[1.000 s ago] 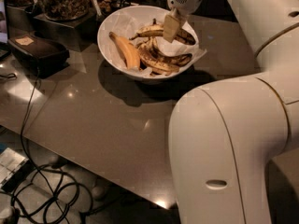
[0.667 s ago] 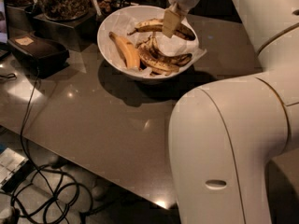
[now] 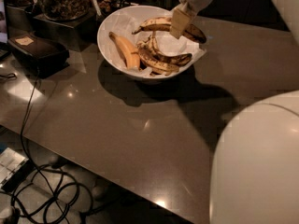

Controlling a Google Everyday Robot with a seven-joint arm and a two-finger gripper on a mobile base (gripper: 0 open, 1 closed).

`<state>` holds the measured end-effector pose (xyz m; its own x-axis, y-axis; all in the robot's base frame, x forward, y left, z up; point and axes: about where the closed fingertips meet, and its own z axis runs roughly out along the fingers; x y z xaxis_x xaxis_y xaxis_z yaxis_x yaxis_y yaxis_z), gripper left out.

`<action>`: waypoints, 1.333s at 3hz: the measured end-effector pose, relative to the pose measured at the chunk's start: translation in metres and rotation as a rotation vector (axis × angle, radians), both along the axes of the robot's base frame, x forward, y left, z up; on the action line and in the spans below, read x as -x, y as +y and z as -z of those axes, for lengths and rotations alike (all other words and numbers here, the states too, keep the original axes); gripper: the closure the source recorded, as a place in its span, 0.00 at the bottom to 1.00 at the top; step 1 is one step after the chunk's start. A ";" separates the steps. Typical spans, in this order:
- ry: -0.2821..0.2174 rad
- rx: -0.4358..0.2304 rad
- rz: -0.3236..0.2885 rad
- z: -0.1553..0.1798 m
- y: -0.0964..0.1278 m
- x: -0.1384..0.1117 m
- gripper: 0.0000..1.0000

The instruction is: Pick banana from white bowl

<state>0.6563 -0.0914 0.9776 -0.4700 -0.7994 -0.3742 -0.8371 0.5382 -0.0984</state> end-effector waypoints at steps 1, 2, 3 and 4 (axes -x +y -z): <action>0.007 0.001 -0.004 0.004 0.001 0.005 1.00; 0.004 -0.001 -0.032 0.000 0.008 0.009 1.00; 0.038 -0.011 -0.109 -0.009 0.031 0.036 1.00; 0.064 -0.015 -0.168 -0.013 0.048 0.061 1.00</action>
Offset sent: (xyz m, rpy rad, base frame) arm -0.0211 0.0103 0.0082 -0.0030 0.0117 0.0637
